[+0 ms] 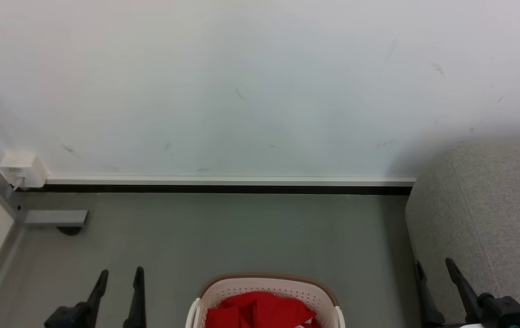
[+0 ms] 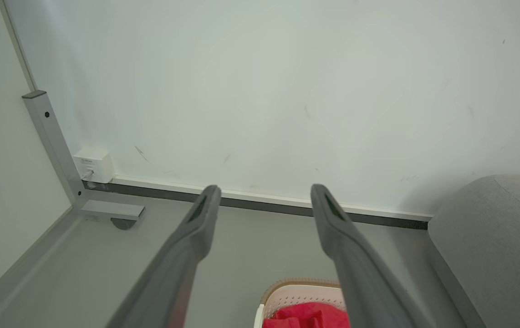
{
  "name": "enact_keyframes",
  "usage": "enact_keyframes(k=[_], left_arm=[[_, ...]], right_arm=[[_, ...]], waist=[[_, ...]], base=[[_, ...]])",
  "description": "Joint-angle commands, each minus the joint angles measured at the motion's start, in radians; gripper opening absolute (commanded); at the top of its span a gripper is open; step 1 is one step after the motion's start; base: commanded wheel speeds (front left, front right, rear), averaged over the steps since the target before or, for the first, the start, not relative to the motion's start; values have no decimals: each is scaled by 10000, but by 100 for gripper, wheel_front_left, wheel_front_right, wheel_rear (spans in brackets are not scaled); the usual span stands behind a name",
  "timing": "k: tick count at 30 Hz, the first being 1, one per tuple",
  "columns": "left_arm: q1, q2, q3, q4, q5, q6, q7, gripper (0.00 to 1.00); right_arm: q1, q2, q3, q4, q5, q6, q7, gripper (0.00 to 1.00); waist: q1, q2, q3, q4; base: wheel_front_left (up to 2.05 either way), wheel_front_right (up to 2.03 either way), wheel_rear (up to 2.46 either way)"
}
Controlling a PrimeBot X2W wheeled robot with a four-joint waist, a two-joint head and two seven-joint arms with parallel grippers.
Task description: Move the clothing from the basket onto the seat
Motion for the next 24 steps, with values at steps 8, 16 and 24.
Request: enact_keyframes(k=[8, 16, 24], left_arm=[[-40, -62, 138, 198, 724, -197, -215, 100], [-54, -130, 257, 345, 977, -327, -241, 100], [-89, -182, 320, 426, 970, -419, -241, 100]], right_arm=[[-26, -83, 2, 77, -548, 32, -216, 100], [-15, -82, 30, 197, -259, 32, -253, 100], [14, -81, 42, 315, -154, 32, -255, 100]], waist=[[-1, 0, 1, 30], [-1, 0, 30, 41], [-1, 0, 41, 62]], base=[[0, 0, 0], [0, 0, 0], [0, 0, 0]])
